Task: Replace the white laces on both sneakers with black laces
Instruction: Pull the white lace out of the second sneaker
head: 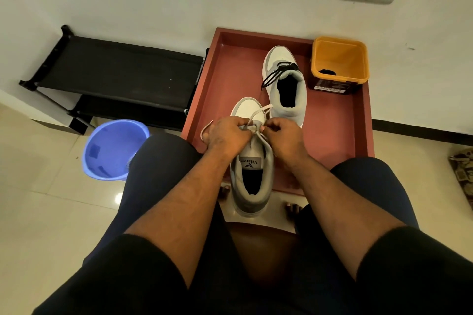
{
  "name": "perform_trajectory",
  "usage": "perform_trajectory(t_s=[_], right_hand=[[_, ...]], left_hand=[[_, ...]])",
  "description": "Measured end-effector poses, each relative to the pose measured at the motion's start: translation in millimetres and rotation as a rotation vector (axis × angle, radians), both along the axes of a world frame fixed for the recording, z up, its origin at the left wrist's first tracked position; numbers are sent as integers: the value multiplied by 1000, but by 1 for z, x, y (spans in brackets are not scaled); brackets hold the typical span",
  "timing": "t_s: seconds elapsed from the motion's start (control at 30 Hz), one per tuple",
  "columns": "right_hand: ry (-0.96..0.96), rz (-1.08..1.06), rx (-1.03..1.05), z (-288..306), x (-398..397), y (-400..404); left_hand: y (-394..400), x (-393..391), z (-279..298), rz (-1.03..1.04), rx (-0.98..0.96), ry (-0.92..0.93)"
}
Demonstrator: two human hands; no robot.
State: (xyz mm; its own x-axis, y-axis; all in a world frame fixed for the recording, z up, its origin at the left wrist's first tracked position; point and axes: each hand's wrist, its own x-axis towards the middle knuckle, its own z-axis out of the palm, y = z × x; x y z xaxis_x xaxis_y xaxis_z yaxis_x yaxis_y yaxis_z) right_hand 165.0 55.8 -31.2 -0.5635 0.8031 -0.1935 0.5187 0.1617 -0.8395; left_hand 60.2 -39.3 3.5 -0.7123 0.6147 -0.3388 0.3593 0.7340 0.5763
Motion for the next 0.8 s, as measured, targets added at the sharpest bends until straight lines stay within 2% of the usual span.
perform_trajectory(t_s=[0.1, 0.17, 0.3, 0.37, 0.47, 0.53, 0.8], right_hand=[[16, 15, 70, 1, -1, 3], [118, -36, 140, 16, 0, 8], [315, -125, 409, 61, 10, 16], [341, -131, 383, 65, 14, 13], [135, -20, 195, 41, 12, 6], [-30, 73, 146, 18, 10, 3], [-136, 217, 278, 1, 5, 1]], left_hand=[[0, -1, -2, 4, -21, 5], [0, -3, -4, 8, -34, 1], [0, -6, -4, -8, -53, 32], [1, -6, -4, -4, -54, 43], [2, -3, -2, 17, -56, 66], [2, -3, -1, 24, -65, 77], [-2, -3, -2, 0, -4, 93]])
